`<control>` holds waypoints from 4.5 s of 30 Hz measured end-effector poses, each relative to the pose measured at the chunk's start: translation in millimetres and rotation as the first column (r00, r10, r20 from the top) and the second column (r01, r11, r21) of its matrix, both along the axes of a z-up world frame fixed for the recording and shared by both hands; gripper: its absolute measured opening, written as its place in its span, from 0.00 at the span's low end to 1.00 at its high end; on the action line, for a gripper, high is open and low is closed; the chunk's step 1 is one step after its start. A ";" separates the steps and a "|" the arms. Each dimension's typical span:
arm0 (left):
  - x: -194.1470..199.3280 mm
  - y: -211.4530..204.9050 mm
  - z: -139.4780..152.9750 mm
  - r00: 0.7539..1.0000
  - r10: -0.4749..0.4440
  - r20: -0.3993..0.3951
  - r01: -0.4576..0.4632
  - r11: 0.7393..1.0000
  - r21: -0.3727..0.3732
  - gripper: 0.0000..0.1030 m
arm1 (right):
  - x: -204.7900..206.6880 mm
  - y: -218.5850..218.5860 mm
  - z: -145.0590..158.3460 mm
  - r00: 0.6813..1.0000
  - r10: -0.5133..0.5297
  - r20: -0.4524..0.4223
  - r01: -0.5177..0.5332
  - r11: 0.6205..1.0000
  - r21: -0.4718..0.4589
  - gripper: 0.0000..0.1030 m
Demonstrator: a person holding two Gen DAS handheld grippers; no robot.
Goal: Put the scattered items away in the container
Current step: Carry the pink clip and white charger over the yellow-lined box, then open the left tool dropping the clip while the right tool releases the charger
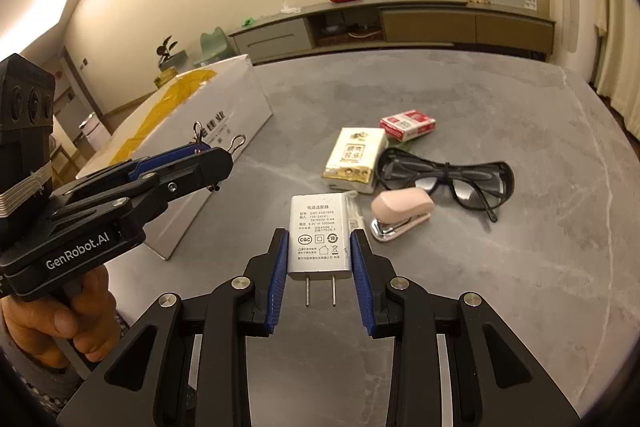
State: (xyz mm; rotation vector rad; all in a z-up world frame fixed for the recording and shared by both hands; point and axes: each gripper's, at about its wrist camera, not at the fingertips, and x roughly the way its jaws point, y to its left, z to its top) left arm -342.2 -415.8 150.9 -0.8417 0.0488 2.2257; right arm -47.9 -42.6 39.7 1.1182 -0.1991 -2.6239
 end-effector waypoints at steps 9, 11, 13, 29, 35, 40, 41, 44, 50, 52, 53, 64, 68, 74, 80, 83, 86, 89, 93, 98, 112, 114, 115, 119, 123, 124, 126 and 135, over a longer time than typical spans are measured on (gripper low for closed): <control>6.9 -33.8 28.7 0.999 0.032 -0.043 -0.029 0.997 0.075 0.32 | 15.6 -29.3 28.7 0.996 0.035 -0.079 -0.032 0.999 0.032 0.32; 6.8 -42.3 34.0 0.998 0.042 -0.050 -0.038 0.995 0.092 0.32 | 18.4 -34.5 33.6 0.995 0.039 -0.094 -0.035 0.999 0.041 0.32; 5.6 -51.0 38.2 0.997 0.059 -0.055 -0.053 0.993 0.105 0.32 | 19.8 -40.4 39.3 0.994 0.043 -0.104 -0.039 0.998 0.043 0.32; -13.6 -113.0 55.7 0.988 0.150 -0.034 -0.139 0.966 0.217 0.32 | 17.6 -104.9 74.5 0.983 0.114 -0.146 -0.112 0.994 0.018 0.32; -24.5 -135.1 51.7 0.983 0.182 -0.004 -0.176 0.953 0.246 0.32 | 12.4 -122.3 83.8 0.980 0.132 -0.146 -0.133 0.991 0.006 0.32; -31.4 -153.7 50.1 0.978 0.207 0.009 -0.202 0.942 0.269 0.32 | 8.2 -137.3 91.5 0.977 0.149 -0.150 -0.150 0.989 0.004 0.32; -32.8 -157.8 49.6 0.977 0.213 0.012 -0.208 0.939 0.273 0.32 | 7.5 -140.5 92.5 0.977 0.153 -0.151 -0.154 0.988 0.005 0.32; -36.1 -171.8 49.2 0.972 0.232 0.020 -0.228 0.931 0.287 0.32 | 4.6 -151.7 94.5 0.974 0.168 -0.152 -0.169 0.986 0.006 0.32; -44.0 -199.3 50.2 0.960 0.275 0.042 -0.274 0.906 0.322 0.32 | -1.8 -173.9 97.2 0.968 0.199 -0.150 -0.200 0.980 0.010 0.32; -46.4 -205.1 50.4 0.957 0.285 0.047 -0.285 0.900 0.330 0.32 | -2.9 -179.8 98.3 0.967 0.207 -0.151 -0.208 0.978 0.011 0.32; -47.8 -207.0 50.4 0.956 0.288 0.050 -0.288 0.898 0.333 0.32 | -3.6 -182.5 98.8 0.966 0.211 -0.151 -0.211 0.977 0.014 0.32; -60.6 -225.6 45.8 0.938 0.335 0.084 -0.344 0.879 0.332 0.32 | -12.5 -198.6 109.6 0.958 0.239 -0.158 -0.238 0.971 0.027 0.32; -65.1 -227.0 41.5 0.935 0.344 0.092 -0.355 0.879 0.319 0.32 | -15.5 -201.4 114.3 0.955 0.246 -0.164 -0.245 0.969 0.024 0.32; -68.8 -235.9 38.4 0.924 0.368 0.102 -0.381 0.871 0.310 0.32 | -21.7 -208.7 116.8 0.952 0.263 -0.157 -0.264 0.964 0.019 0.32; -80.4 -248.1 44.9 0.908 0.404 0.107 -0.417 0.854 0.311 0.32 | -31.6 -212.5 120.6 0.949 0.274 -0.153 -0.276 0.961 0.007 0.32; -88.6 -257.2 46.5 0.900 0.417 0.126 -0.435 0.842 0.318 0.32 | -37.4 -214.7 121.7 0.949 0.278 -0.151 -0.281 0.960 -0.001 0.32; -95.0 -261.3 47.5 0.895 0.424 0.137 -0.445 0.840 0.311 0.32 | -44.5 -216.2 122.9 0.949 0.280 -0.147 -0.284 0.959 -0.009 0.32; -101.4 -261.7 47.0 0.892 0.428 0.143 -0.451 0.842 0.296 0.32 | -51.9 -216.7 124.4 0.948 0.282 -0.146 -0.286 0.958 -0.012 0.32; -110.5 -258.4 49.5 0.893 0.428 0.144 -0.451 0.849 0.277 0.32 | -61.6 -216.4 124.3 0.948 0.283 -0.143 -0.288 0.957 -0.014 0.32; -121.3 -251.4 56.6 0.898 0.422 0.126 -0.440 0.862 0.253 0.32 | -74.6 -217.2 121.8 0.948 0.289 -0.131 -0.292 0.956 -0.007 0.32; -155.3 -233.2 53.5 0.909 0.391 0.149 -0.412 0.898 0.158 0.32 | -111.8 -231.8 106.7 0.939 0.338 -0.070 -0.336 0.941 0.035 0.32; -161.4 -232.7 50.2 0.908 0.380 0.173 -0.406 0.901 0.154 0.32 | -116.9 -235.5 102.0 0.937 0.345 -0.056 -0.343 0.938 0.043 0.32; -163.6 -232.1 48.9 0.908 0.378 0.177 -0.405 0.902 0.148 0.32 | -119.2 -237.1 99.6 0.936 0.347 -0.051 -0.345 0.937 0.048 0.32; -169.2 -227.5 47.0 0.909 0.379 0.173 -0.400 0.910 0.110 0.32 | -130.6 -240.8 91.6 0.935 0.353 -0.027 -0.351 0.935 0.058 0.32; -177.1 -220.4 45.3 0.914 0.370 0.168 -0.385 0.921 0.062 0.32 | -144.5 -246.2 82.1 0.934 0.357 0.005 -0.356 0.931 0.075 0.32; -179.8 -218.4 44.3 0.915 0.367 0.167 -0.379 0.924 0.046 0.32 | -148.6 -248.4 79.1 0.933 0.360 0.016 -0.360 0.929 0.081 0.32; -184.9 -214.7 41.8 0.918 0.356 0.174 -0.365 0.931 0.019 0.32 | -155.5 -251.6 72.9 0.931 0.362 0.036 -0.364 0.927 0.095 0.32; -211.4 -199.2 38.4 0.923 0.337 0.185 -0.325 0.941 -0.093 0.32 | -194.2 -266.4 43.9 0.922 0.361 0.138 -0.380 0.911 0.158 0.32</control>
